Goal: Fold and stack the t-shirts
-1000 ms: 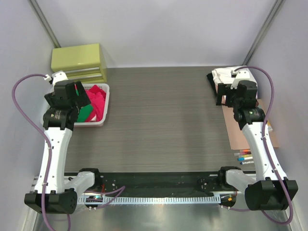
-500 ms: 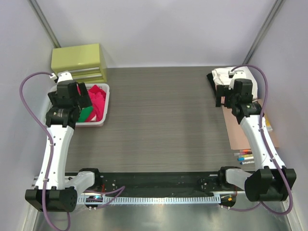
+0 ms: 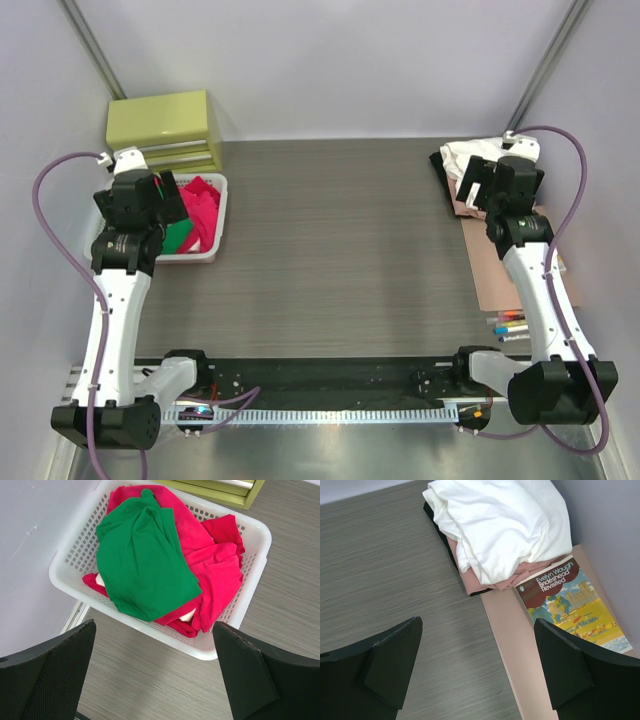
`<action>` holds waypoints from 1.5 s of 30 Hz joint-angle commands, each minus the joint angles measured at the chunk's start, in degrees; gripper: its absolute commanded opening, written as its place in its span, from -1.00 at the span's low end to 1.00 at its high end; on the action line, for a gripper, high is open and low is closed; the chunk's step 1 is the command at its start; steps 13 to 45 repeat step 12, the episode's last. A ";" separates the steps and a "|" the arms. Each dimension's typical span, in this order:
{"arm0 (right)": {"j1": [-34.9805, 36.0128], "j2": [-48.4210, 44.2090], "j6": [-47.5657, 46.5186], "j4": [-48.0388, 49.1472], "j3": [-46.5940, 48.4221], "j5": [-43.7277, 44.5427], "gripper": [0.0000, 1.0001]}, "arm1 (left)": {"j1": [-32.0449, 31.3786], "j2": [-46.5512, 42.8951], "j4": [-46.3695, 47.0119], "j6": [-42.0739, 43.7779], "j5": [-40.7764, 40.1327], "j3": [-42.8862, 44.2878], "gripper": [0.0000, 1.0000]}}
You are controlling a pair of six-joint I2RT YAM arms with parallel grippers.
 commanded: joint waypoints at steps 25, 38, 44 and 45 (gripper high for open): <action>-0.21 -0.64 1.43 3.95 -3.65 0.69 1.00 | 0.42 -1.51 6.07 2.40 -0.23 -3.47 1.00; -0.21 -0.64 1.43 3.95 -3.65 0.69 1.00 | 0.42 -1.51 6.07 2.40 -0.23 -3.47 1.00; -0.21 -0.64 1.43 3.95 -3.65 0.69 1.00 | 0.42 -1.51 6.07 2.40 -0.23 -3.47 1.00; -0.21 -0.64 1.43 3.95 -3.65 0.69 1.00 | 0.42 -1.51 6.07 2.40 -0.23 -3.47 1.00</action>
